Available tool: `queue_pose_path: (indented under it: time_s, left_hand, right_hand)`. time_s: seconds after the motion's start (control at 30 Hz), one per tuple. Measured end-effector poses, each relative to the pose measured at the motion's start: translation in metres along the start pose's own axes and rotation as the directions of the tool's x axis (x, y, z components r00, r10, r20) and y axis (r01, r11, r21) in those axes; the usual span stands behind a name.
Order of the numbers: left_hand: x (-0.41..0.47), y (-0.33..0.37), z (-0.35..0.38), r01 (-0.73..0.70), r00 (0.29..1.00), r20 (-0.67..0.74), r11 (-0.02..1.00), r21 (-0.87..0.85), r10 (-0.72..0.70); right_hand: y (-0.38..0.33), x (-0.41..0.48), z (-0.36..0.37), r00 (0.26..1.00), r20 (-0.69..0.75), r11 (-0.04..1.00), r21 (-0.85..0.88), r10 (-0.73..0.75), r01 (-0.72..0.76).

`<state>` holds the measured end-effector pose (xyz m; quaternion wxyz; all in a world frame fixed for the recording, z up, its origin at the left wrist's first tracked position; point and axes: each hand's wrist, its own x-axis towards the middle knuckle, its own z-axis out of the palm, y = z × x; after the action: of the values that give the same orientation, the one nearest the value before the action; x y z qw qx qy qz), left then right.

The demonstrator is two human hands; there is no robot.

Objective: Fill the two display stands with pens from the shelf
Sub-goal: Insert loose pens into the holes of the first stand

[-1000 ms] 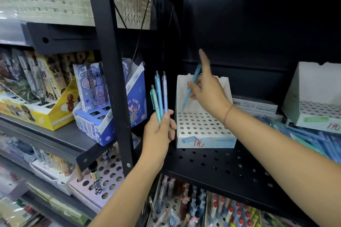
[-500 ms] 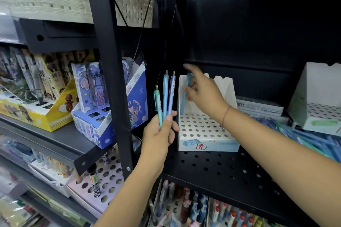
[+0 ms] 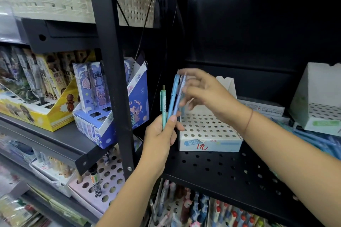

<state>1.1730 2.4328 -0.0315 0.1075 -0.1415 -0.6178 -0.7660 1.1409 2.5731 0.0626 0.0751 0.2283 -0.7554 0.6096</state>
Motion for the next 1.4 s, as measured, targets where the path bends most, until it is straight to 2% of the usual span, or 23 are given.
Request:
queue_pose_path:
  time_s: [0.03, 0.1, 0.2, 0.27, 0.37, 0.47, 0.57, 0.8, 1.0, 1.13, 1.2, 1.27, 1.33, 1.4]
  left_hand:
    - [0.000, -0.001, 0.000, 0.000, 1.000, 0.005, 1.000, 0.011, 0.000]
    - [0.000, -0.001, 0.001, 0.002, 1.000, 0.015, 1.000, 0.027, -0.002]
    - [-0.001, -0.001, 0.001, 0.007, 1.000, 0.018, 1.000, 0.024, -0.007]
    - [0.000, -0.002, 0.001, 0.007, 1.000, -0.005, 1.000, 0.009, -0.007]
    - [0.000, -0.001, 0.001, 0.001, 0.999, -0.033, 1.000, -0.014, -0.001]
    - [0.000, 0.001, 0.001, 0.000, 0.999, -0.041, 1.000, -0.025, -0.001]
    - [-0.001, 0.002, 0.001, -0.003, 0.999, -0.042, 1.000, -0.020, 0.002]
    - [-0.001, 0.002, 0.001, 0.014, 0.999, -0.029, 1.000, -0.020, -0.014]
    - [0.000, 0.003, 0.001, 0.031, 0.999, -0.023, 1.000, -0.007, -0.031]
    - [-0.001, 0.003, 0.001, 0.034, 0.999, -0.014, 0.999, 0.009, -0.034]
    - [-0.001, 0.004, 0.001, 0.034, 0.999, -0.011, 0.999, 0.013, -0.034]
    - [-0.001, 0.004, 0.001, 0.038, 0.999, -0.009, 0.999, 0.016, -0.037]
    - [-0.001, 0.004, 0.002, 0.039, 0.999, -0.005, 0.999, 0.016, -0.039]
    - [-0.002, 0.005, 0.003, 0.031, 0.999, 0.021, 0.999, 0.027, -0.032]
  right_hand:
    - [-0.003, -0.003, 0.001, 0.996, 0.082, 0.999, 0.030, 0.020, -0.023]
    - [-0.002, -0.006, 0.004, 0.996, 0.094, 1.000, 0.025, -0.001, -0.001]
    - [-0.001, 0.000, -0.004, 0.995, -0.088, 0.998, 0.039, -0.041, 0.044]
    - [-0.005, 0.007, -0.019, 0.963, -0.254, 0.996, 0.001, -0.086, 0.089]
    - [-0.006, 0.017, -0.041, 0.894, -0.409, 0.974, -0.203, -0.181, 0.105]
    - [0.005, 0.020, -0.039, 0.896, -0.372, 0.918, -0.386, -0.243, 0.089]
    - [0.020, 0.023, -0.026, 0.919, -0.298, 0.867, -0.491, -0.259, 0.085]
    - [0.028, 0.026, -0.017, 0.914, -0.269, 0.848, -0.515, -0.303, 0.129]
    - [0.041, 0.027, -0.008, 0.940, -0.190, 0.781, -0.615, -0.283, 0.111]
    - [0.041, 0.023, -0.008, 0.916, -0.260, 0.743, -0.666, -0.305, 0.058]
    - [0.031, 0.019, -0.008, 0.886, -0.329, 0.780, -0.624, -0.326, 0.055]
    - [0.016, 0.012, -0.002, 0.888, -0.367, 0.901, -0.421, -0.278, 0.108]
    - [0.001, 0.003, 0.006, 0.947, -0.277, 0.979, -0.166, -0.161, 0.118]
    - [-0.004, -0.005, 0.014, 0.987, -0.133, 0.993, -0.087, -0.087, 0.076]
